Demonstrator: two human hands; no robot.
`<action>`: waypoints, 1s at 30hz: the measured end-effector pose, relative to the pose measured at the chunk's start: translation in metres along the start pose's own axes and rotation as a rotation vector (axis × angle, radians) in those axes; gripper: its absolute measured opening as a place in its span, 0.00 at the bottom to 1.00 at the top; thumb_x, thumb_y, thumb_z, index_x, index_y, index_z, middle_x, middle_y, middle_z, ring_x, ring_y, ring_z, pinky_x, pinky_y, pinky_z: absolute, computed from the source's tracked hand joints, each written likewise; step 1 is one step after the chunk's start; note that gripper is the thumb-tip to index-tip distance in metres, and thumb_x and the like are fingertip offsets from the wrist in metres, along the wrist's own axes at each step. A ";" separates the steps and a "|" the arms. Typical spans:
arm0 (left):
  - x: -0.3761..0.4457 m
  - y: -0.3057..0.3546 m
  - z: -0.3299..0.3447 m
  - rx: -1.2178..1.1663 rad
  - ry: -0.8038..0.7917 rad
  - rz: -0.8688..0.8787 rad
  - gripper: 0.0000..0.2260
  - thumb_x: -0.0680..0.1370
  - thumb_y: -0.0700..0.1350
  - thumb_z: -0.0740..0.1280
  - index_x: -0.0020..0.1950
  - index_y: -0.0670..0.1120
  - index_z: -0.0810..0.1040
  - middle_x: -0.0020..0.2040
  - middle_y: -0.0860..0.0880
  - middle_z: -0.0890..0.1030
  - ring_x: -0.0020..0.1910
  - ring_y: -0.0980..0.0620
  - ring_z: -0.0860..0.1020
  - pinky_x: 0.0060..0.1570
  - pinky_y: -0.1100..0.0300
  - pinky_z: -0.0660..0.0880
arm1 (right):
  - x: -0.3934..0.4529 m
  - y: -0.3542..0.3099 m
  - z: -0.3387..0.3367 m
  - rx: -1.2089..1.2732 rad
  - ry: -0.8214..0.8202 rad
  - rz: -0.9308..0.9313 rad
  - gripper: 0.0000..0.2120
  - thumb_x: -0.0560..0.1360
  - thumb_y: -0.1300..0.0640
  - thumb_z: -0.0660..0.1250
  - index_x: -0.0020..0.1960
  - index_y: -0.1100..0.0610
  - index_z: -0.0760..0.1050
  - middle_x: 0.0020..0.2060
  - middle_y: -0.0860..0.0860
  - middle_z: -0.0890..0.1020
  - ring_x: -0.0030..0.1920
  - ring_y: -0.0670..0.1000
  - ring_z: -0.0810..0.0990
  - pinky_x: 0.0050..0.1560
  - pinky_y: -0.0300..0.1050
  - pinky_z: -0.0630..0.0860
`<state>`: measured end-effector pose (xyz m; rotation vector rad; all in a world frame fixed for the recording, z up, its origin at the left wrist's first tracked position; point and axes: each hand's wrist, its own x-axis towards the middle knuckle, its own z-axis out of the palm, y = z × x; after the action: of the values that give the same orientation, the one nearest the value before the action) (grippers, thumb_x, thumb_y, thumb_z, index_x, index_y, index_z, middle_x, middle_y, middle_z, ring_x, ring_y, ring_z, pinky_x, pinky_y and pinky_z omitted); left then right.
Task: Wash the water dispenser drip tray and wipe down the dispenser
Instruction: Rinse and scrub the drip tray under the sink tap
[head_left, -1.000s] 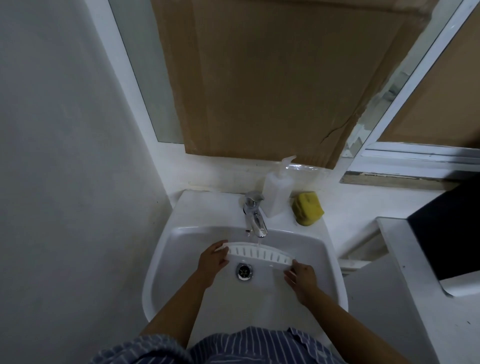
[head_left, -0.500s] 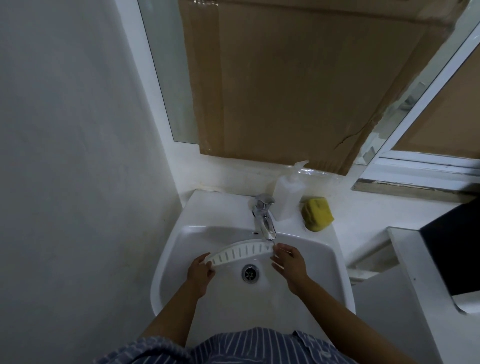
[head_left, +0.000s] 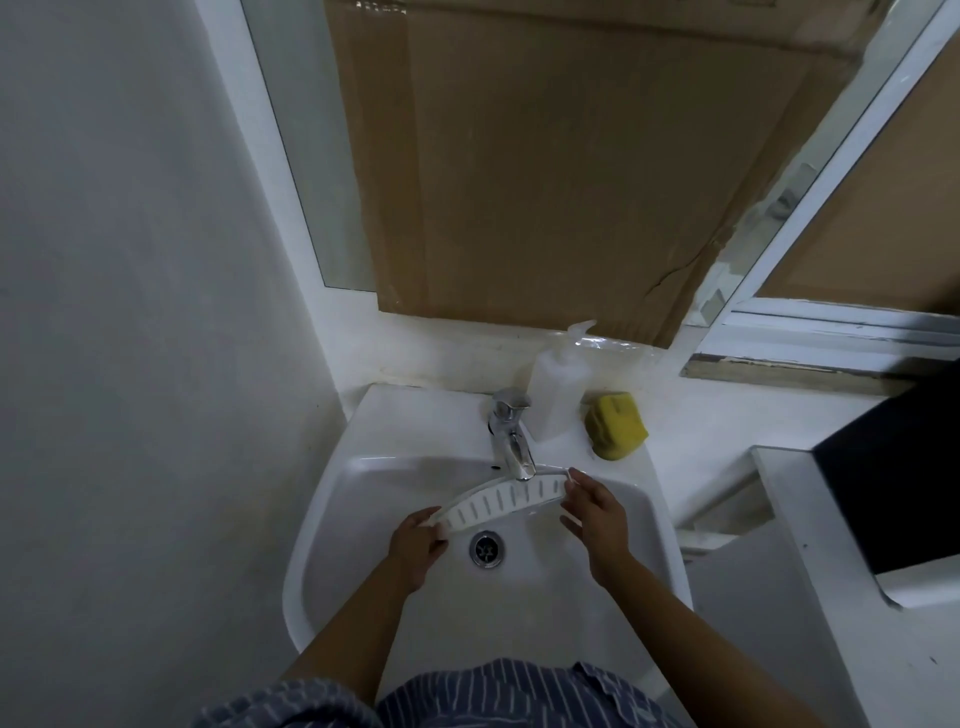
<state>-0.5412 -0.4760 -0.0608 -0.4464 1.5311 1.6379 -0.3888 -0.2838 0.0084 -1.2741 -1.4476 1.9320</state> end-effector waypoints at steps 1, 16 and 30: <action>0.001 -0.001 0.005 0.021 -0.012 -0.005 0.14 0.80 0.30 0.58 0.65 0.37 0.72 0.66 0.36 0.73 0.57 0.43 0.73 0.60 0.52 0.72 | -0.001 0.000 -0.003 -0.002 0.030 -0.017 0.16 0.79 0.57 0.66 0.66 0.57 0.76 0.56 0.56 0.81 0.54 0.53 0.80 0.54 0.51 0.80; -0.018 0.005 0.070 0.275 -0.264 -0.109 0.12 0.82 0.40 0.60 0.65 0.45 0.71 0.58 0.42 0.74 0.53 0.45 0.74 0.50 0.55 0.74 | -0.009 -0.004 -0.025 -0.069 0.383 -0.272 0.14 0.81 0.52 0.62 0.65 0.54 0.76 0.58 0.51 0.79 0.58 0.51 0.78 0.53 0.52 0.81; -0.013 0.010 0.073 0.179 -0.120 0.038 0.10 0.78 0.34 0.66 0.59 0.37 0.78 0.41 0.42 0.78 0.35 0.49 0.74 0.30 0.62 0.73 | -0.006 0.003 -0.029 -0.039 0.330 -0.160 0.09 0.82 0.56 0.59 0.61 0.52 0.73 0.57 0.54 0.79 0.55 0.55 0.79 0.50 0.51 0.80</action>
<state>-0.5211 -0.4105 -0.0301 -0.2202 1.5866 1.5116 -0.3604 -0.2737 0.0066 -1.3734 -1.3757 1.5144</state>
